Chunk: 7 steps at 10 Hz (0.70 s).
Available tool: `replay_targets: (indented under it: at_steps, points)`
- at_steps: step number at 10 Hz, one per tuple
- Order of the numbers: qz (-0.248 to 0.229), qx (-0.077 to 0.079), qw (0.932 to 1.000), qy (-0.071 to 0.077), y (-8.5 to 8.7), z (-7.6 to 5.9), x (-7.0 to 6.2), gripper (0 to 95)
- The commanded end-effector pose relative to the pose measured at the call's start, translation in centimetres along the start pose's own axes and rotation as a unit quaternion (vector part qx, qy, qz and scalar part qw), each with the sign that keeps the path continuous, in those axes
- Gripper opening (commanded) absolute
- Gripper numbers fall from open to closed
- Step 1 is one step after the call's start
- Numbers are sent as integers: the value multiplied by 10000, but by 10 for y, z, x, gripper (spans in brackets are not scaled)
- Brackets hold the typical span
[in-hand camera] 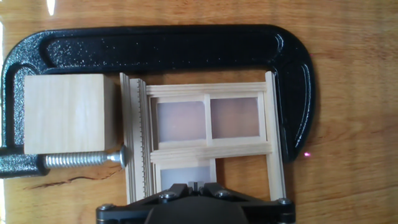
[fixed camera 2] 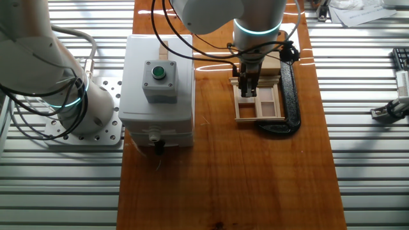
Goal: Close a sliding window
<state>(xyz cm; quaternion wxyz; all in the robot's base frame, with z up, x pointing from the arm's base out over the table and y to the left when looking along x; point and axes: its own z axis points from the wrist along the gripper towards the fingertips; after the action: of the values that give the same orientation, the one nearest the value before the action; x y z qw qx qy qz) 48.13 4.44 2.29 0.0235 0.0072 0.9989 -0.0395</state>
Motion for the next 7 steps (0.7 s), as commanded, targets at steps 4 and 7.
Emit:
replay_targets:
  at_steps: [4,7]
  points:
    - [-10,3,10000,-6,0,2,-1,0]
    - [-25,3,10000,-8,0,2,-1,0]
